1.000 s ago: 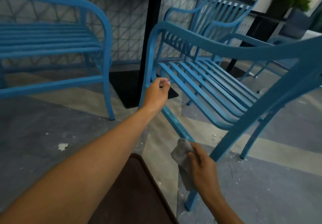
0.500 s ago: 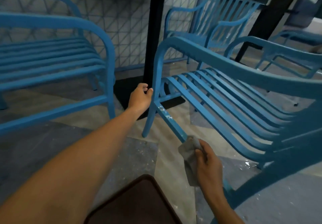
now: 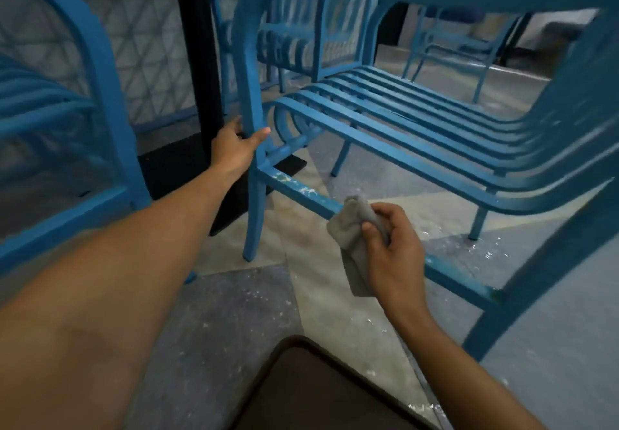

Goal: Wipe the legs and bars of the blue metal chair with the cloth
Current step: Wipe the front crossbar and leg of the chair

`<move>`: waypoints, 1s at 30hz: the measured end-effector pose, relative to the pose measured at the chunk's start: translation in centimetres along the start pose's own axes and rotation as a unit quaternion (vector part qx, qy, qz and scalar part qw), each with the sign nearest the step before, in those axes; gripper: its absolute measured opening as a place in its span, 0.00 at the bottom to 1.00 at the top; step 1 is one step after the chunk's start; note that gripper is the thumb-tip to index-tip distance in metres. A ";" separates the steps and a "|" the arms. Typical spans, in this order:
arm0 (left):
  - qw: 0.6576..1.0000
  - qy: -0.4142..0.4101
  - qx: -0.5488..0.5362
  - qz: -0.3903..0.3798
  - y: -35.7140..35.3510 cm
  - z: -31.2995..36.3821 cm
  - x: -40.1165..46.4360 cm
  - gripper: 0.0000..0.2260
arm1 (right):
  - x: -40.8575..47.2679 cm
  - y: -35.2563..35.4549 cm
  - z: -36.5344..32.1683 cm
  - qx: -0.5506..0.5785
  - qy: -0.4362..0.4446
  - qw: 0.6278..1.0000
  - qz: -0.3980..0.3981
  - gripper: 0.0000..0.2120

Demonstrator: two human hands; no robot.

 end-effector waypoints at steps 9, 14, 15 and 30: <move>0.996 -0.019 -0.072 0.045 0.2 -0.2 0.1 0.15 | -2.0 -1.2 0.2 -0.058 -0.003 0.997 0.060 0.08; 0.996 -0.018 -0.071 0.050 0.5 -1.0 -0.5 0.11 | 0.9 -4.5 -1.7 -0.124 0.051 0.989 0.061 0.06; 0.996 -0.018 -0.071 0.050 0.5 -1.2 -0.6 0.10 | 1.7 -5.2 -2.3 -0.142 0.071 0.985 0.060 0.05; 0.998 -0.024 -0.040 0.053 -0.3 -2.7 -0.4 0.11 | 10.5 -15.4 3.4 -0.332 0.070 0.940 -0.023 0.09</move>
Point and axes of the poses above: each hand's wrist, its own x-axis towards the middle knuckle, its own y-axis out of the back of the hand, z = x × y, the point moved 10 cm from there along x, towards the middle knuckle, and after that the axes turned 11 degrees about x, right-handed, at the moved point
